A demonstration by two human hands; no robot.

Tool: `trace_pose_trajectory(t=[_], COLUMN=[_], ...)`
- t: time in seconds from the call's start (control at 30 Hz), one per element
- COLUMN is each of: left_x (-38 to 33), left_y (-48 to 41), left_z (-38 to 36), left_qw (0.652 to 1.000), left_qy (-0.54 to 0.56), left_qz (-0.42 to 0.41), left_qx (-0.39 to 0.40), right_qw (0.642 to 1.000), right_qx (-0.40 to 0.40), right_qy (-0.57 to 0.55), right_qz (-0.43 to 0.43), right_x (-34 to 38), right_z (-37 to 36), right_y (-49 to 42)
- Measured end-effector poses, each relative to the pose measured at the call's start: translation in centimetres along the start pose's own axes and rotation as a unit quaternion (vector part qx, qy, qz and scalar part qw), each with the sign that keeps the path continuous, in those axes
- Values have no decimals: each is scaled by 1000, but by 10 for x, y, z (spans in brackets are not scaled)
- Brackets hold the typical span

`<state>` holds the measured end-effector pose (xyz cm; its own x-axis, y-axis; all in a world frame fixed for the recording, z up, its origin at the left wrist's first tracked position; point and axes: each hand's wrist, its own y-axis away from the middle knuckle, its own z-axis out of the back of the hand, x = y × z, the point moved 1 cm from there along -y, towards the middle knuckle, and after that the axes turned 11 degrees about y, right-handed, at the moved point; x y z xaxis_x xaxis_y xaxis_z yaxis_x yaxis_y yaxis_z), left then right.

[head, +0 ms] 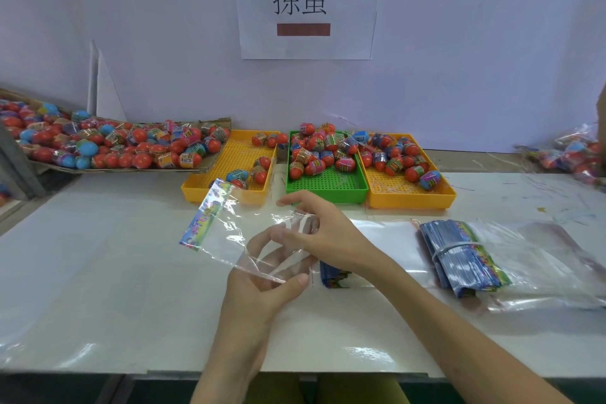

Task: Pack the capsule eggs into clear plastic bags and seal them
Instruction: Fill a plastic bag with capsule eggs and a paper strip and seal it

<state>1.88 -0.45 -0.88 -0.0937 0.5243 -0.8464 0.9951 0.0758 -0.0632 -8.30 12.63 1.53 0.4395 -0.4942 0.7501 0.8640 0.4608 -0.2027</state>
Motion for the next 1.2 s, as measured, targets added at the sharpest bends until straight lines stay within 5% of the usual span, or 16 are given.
trace_pose_trajectory(t=[0.4,0.87,1.2], left_x=[-2,8,7], left_y=[2,1,2], left_z=[-4,-7,-5], left_qw=[991,959,959], left_qy=[-103,-175,-157], left_qz=[-44,-90,-100], left_qx=[-72,-204,-213], right_qw=[962,926,957], right_qx=[-222,-253,-186], right_qy=[112,200,150], right_qz=[115,194,162], right_x=[0,11,7], right_z=[2,-6,0], right_y=[1,9,6])
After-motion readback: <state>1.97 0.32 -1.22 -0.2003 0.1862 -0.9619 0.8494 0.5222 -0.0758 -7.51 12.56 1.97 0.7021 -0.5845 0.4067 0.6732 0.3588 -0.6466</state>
